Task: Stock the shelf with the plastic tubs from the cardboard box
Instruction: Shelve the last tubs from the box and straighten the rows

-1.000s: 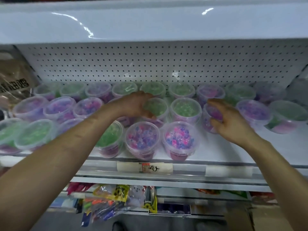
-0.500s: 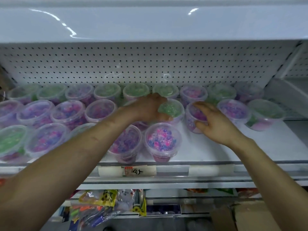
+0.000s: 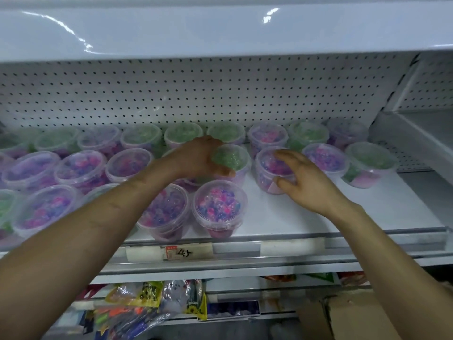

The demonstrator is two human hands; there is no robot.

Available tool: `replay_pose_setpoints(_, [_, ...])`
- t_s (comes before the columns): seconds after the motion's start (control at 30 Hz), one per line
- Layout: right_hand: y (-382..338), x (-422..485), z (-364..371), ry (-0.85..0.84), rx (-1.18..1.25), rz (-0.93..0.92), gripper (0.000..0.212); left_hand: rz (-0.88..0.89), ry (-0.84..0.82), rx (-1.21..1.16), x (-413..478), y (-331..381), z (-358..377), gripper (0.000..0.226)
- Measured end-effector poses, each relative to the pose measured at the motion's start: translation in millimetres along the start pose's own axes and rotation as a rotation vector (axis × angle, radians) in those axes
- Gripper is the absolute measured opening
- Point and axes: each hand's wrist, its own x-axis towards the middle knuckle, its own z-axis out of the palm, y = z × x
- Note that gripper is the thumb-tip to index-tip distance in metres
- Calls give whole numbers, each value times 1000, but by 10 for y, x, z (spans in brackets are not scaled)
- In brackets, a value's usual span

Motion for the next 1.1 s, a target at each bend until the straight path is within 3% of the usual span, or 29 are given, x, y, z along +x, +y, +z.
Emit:
replay_pose_setpoints(0.27, [-2,-30,19,-3,31,-11,64,-4,-3,-82,-80,-94,-34,82])
replay_pose_setpoints(0.43, [40,-73,-83,15,81,82,62,7,-20,-74,-80,-37,-30,68])
replay_pose_setpoints(0.53, [91,-97,-163,20,84,108,68,8,-13,-66,-63,-41,10,75])
replay_pose_setpoints(0.63, [155,-116,-245,33,83,105,60,-2,0,-5,-51,58,-1,91])
replay_pose_setpoints(0.77, [226,-147,-337,38,31,100,41,40,24,-19,11,392,-20,88])
replay_pose_setpoints(0.9, [379,-170,-436,44,-23,131,56,65,-45,-77,157,768,70,85])
replay_pose_setpoints(1.1, [584,-298,-568,45,-39,158,65,30,-47,-31,361,1103,333,114])
